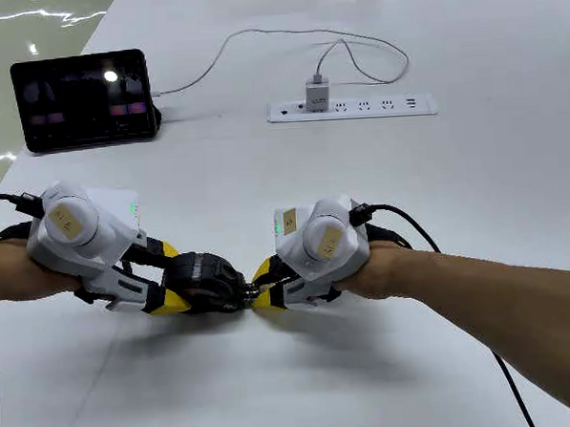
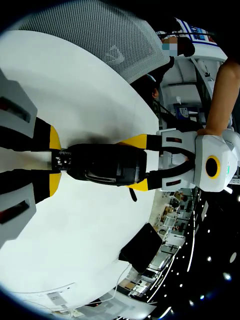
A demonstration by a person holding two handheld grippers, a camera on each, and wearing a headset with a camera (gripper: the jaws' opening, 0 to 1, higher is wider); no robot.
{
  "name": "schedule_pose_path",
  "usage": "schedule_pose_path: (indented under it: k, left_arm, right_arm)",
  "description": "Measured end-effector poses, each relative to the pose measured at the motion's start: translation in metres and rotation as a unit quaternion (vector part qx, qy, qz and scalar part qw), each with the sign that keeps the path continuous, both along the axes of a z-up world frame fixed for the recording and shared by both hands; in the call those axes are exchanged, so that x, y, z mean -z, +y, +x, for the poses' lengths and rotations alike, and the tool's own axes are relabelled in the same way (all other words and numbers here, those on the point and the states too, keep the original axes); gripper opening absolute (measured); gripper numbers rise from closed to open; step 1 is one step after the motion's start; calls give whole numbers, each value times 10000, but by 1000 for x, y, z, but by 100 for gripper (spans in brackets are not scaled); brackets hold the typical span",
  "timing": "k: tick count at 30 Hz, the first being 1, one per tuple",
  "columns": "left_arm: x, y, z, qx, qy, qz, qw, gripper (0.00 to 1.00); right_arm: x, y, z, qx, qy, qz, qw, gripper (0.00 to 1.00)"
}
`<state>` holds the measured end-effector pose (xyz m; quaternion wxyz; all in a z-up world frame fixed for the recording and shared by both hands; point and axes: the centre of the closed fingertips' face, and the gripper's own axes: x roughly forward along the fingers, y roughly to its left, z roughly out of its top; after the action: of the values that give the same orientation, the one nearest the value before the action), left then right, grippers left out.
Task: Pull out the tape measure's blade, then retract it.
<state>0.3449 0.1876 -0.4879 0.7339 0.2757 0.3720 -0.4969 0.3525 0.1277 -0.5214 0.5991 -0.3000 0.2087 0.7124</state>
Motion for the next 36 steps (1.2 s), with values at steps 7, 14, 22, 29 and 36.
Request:
schedule_pose_path:
  k: [7, 14, 22, 29, 36]
  left_arm:
    - [0, 0, 0, 15, -1, 19, 10000, 25]
    - [0, 0, 0, 36, -1, 55, 10000, 25]
    - [1, -1, -1, 80, 14, 153, 9999, 25]
    - [1, -2, -1, 129, 40, 241, 9996, 25]
    - [1, -2, -1, 136, 56, 280, 9995, 25]
  right_arm:
    - [0, -6, 1, 14, -2, -12, 10000, 9]
    - [0, -12, 1, 21, -24, -37, 10000, 9]
    - [0, -20, 2, 52, -20, -55, 10000, 9]
    - [0, -25, 2, 68, -30, -68, 9999, 9]
    - [0, -34, 4, 86, -39, -103, 9999, 9]
